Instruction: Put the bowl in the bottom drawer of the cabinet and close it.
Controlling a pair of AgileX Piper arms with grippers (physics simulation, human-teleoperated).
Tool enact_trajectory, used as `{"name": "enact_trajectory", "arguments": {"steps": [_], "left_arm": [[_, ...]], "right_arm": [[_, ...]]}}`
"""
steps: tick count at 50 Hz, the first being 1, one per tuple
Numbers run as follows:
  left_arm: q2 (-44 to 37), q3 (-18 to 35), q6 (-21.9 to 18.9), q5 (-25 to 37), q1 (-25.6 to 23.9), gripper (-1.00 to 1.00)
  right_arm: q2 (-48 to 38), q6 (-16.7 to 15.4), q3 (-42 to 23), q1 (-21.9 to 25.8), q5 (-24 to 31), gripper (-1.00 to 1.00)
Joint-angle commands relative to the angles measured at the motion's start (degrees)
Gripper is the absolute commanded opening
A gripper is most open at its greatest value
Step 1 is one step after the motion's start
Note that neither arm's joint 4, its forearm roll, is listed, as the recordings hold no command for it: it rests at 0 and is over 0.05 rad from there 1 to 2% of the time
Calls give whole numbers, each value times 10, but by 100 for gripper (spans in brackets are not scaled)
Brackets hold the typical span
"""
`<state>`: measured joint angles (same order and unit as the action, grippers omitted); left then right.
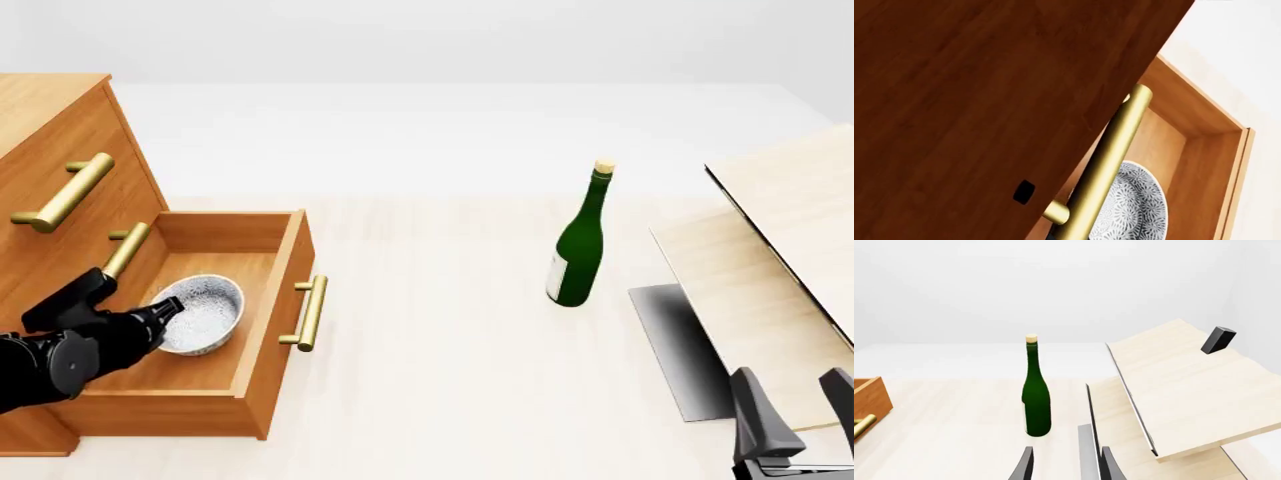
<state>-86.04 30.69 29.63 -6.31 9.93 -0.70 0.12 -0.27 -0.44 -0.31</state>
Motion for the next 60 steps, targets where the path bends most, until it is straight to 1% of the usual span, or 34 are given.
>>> {"name": "enact_trajectory", "arguments": {"steps": [1, 10, 11, 32, 33, 35, 37, 39, 41, 44, 46, 49, 54, 57, 60], "left_arm": [[-14, -5, 10, -1, 20, -100], [-18, -3, 8, -1, 18, -100], [-17, -3, 7, 0, 18, 100], [3, 1, 2, 16, 8, 100], [5, 3, 0, 20, 7, 100], [7, 13, -23, 33, 18, 100], [12, 11, -16, 36, 11, 100], [8, 20, -32, 47, 19, 100], [9, 17, -27, 44, 15, 100], [9, 19, -32, 49, 16, 100], [35, 10, -26, 45, 6, 100], [48, 13, -34, 59, 6, 100], [73, 10, -31, 73, -6, 100], [104, 8, -33, 90, -27, 100], [123, 10, -35, 103, -36, 100]], "right_arm": [[0, 0, 0, 0, 0, 100], [1, 0, 0, 0, 1, 100], [1, 0, 0, 0, 1, 100], [2, 0, 0, 0, 2, 100], [2, 0, 0, 0, 2, 100], [3, 0, 0, 0, 3, 100], [3, 0, 0, 0, 3, 100], [3, 0, 0, 0, 3, 100], [2, 0, 0, 0, 3, 100], [3, 0, 0, 0, 3, 100], [3, 0, 0, 0, 3, 100], [2, 0, 0, 0, 3, 100], [2, 0, 0, 0, 3, 100], [2, 0, 0, 0, 3, 100], [2, 0, 0, 0, 3, 100]]}}
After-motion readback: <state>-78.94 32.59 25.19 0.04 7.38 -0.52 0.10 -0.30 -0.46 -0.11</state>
